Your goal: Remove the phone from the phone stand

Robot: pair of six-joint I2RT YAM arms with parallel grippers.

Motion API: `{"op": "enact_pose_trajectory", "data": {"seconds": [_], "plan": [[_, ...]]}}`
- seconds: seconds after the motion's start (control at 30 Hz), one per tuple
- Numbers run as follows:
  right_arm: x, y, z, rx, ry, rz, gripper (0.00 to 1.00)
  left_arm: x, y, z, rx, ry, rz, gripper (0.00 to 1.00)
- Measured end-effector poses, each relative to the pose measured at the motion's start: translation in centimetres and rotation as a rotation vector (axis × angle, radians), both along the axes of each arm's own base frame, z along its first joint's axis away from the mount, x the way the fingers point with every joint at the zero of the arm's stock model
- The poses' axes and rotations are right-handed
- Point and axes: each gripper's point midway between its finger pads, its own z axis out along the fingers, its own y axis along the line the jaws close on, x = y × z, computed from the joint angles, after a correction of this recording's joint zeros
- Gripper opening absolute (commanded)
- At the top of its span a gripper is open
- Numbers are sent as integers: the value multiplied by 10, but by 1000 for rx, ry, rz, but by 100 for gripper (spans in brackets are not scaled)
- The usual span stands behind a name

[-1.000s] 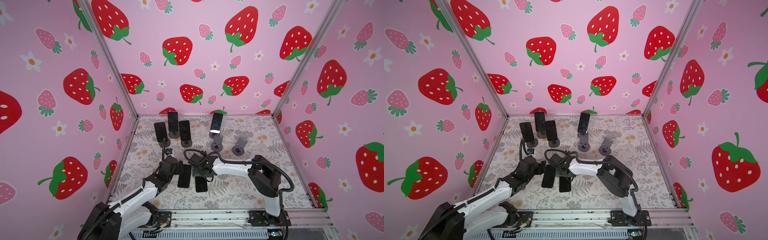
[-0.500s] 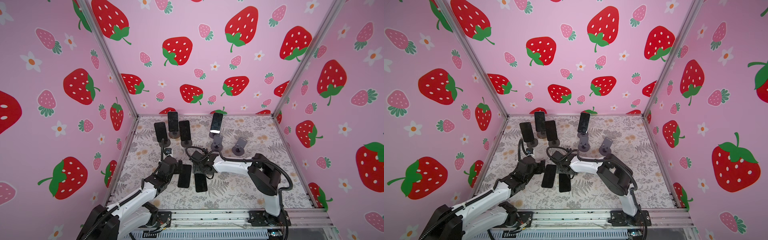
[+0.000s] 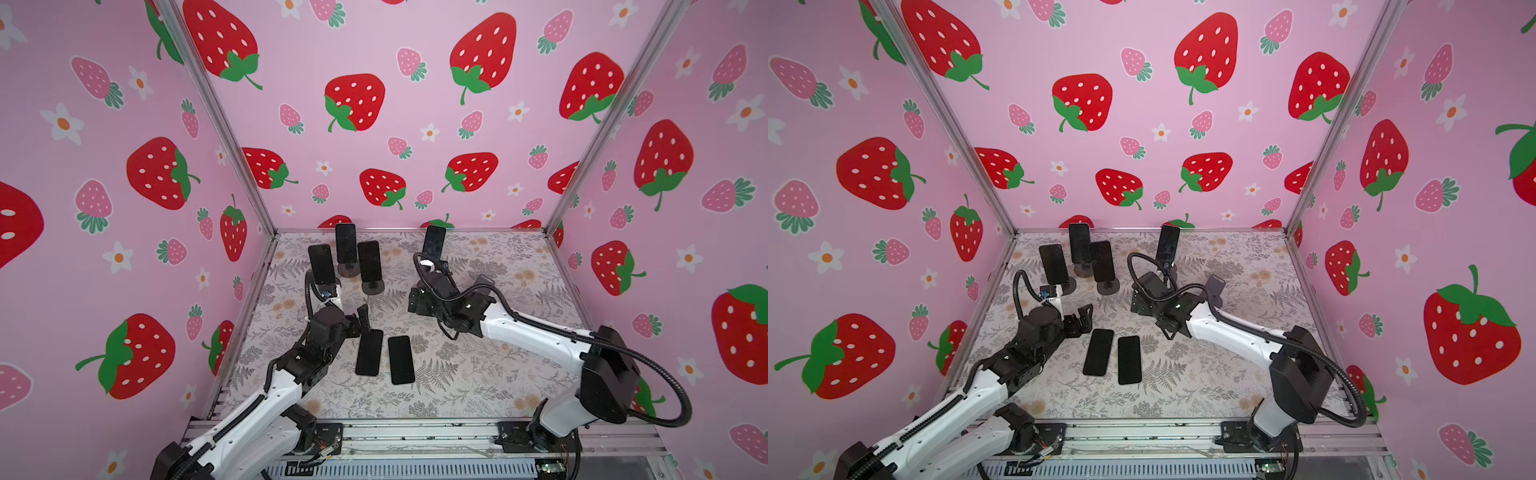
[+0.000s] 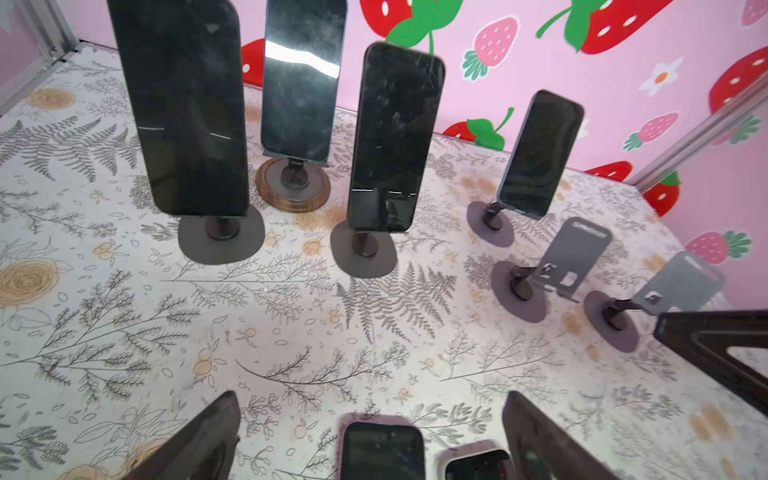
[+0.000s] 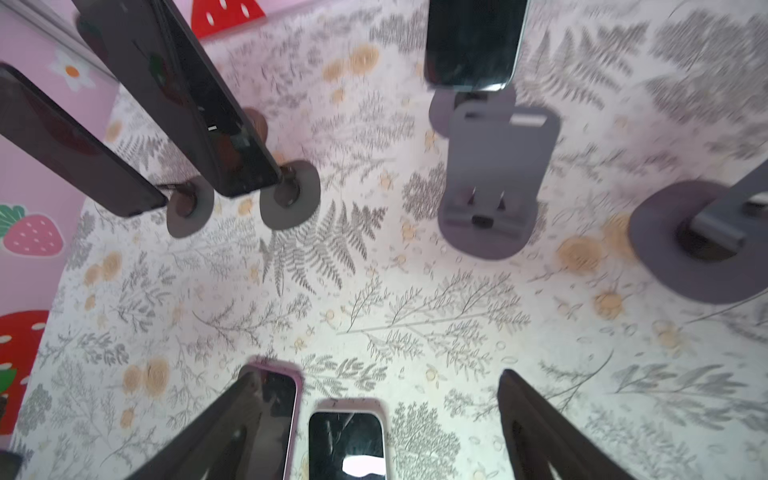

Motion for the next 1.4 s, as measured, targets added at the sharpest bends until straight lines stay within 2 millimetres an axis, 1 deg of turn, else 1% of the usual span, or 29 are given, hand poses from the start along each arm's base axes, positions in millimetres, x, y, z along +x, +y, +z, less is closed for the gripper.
{"op": "enact_pose_trajectory", "data": {"seconds": [0.03,0.1,0.13,0.2,0.27,0.4,0.47,0.53,0.63,0.73,0.83,0.93,1.0,1.1,1.23,1.3,1.4], "plan": [[2,-5,6,-6,-30,-8,93,2,-2,10,-7,-3,0,99],[5,-14,13,-28,-83,-19,100,8,-6,30,-19,-9,-2,99],[6,-19,16,-38,-108,-26,100,11,-7,40,-22,-10,-1,99],[6,-32,20,-58,-161,-41,100,18,-11,54,-22,-6,1,99],[4,-48,22,-73,-215,-58,100,24,-14,62,-13,10,4,99],[-2,-79,18,-94,-302,-93,100,31,-14,71,29,45,14,99],[-3,-94,13,-103,-329,-116,100,36,-10,77,57,61,30,99],[0,-107,6,-111,-340,-139,100,42,-1,84,75,81,61,99],[6,-120,-8,-115,-333,-156,100,54,24,96,75,101,121,99],[7,-125,-28,-102,-314,-123,100,60,55,99,63,133,184,99],[3,-124,-46,-101,-300,-74,100,64,77,102,56,173,215,99],[3,-116,-57,-107,-299,-20,100,73,87,105,56,199,212,99],[3,-109,-65,-116,-298,19,100,79,91,103,52,214,201,99],[1,-98,-79,-127,-293,97,100,88,100,92,52,257,190,99],[-3,-89,-97,-163,-274,179,100,100,115,70,58,322,200,99],[-4,-88,-102,-177,-268,199,100,109,120,60,58,344,199,99],[-5,-83,-100,-171,-279,229,100,122,121,51,61,356,190,99]]}}
